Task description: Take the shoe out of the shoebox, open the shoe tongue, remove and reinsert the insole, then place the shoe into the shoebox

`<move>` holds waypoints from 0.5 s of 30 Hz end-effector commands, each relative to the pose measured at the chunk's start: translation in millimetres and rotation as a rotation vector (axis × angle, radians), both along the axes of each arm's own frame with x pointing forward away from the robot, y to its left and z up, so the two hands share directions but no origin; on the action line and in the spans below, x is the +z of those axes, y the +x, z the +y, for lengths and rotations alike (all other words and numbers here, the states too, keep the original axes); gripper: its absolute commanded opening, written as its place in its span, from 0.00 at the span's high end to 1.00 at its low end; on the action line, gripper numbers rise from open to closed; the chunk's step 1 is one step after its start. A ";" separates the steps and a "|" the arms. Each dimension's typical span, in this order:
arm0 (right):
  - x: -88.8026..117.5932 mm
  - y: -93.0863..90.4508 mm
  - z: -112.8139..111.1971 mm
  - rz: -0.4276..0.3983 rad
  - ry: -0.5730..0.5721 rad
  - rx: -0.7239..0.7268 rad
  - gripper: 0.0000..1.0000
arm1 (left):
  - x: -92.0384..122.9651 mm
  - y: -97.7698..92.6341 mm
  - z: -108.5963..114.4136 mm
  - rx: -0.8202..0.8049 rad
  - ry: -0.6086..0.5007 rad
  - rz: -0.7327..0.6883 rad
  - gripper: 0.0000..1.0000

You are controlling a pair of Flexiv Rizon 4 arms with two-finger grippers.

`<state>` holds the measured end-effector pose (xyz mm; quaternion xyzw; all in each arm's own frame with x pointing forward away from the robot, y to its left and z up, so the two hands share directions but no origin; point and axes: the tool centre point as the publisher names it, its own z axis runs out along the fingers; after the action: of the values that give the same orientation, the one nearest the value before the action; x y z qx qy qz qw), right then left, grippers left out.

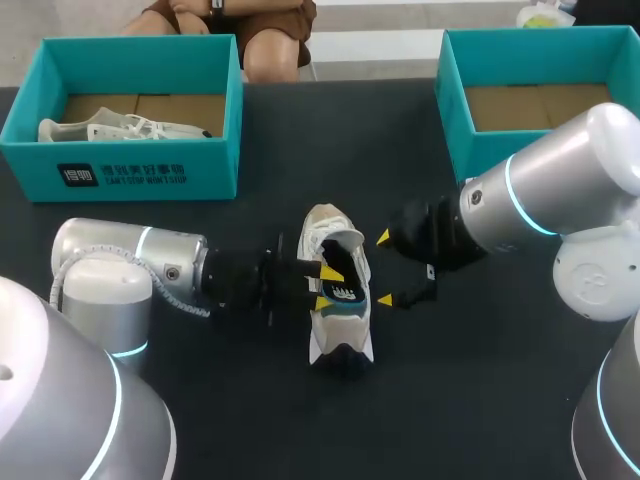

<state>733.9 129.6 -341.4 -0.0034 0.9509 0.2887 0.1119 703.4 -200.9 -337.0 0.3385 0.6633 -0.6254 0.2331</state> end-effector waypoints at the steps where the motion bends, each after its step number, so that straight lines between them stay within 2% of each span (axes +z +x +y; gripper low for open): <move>1: -0.7 -1.0 0.5 -0.001 0.000 -0.002 0.00 | 7.4 -9.7 7.3 0.007 -0.008 -0.008 0.65; 9: -0.7 -1.0 0.5 -0.001 0.000 -0.002 0.00 | 23.5 -18.8 8.7 0.005 -0.049 -0.032 0.68; 12: -0.7 -1.0 0.5 -0.001 0.000 -0.002 0.00 | 27.1 -21.6 6.8 -0.002 -0.058 -0.035 0.73; 15: -0.7 -1.0 0.5 -0.001 0.000 -0.002 0.00 | 24.6 -24.8 3.8 -0.016 -0.053 -0.028 0.82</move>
<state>733.8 129.7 -341.4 -0.0034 0.9508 0.2887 0.1119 681.2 -196.3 -311.2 0.3447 0.6385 -0.6415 0.2491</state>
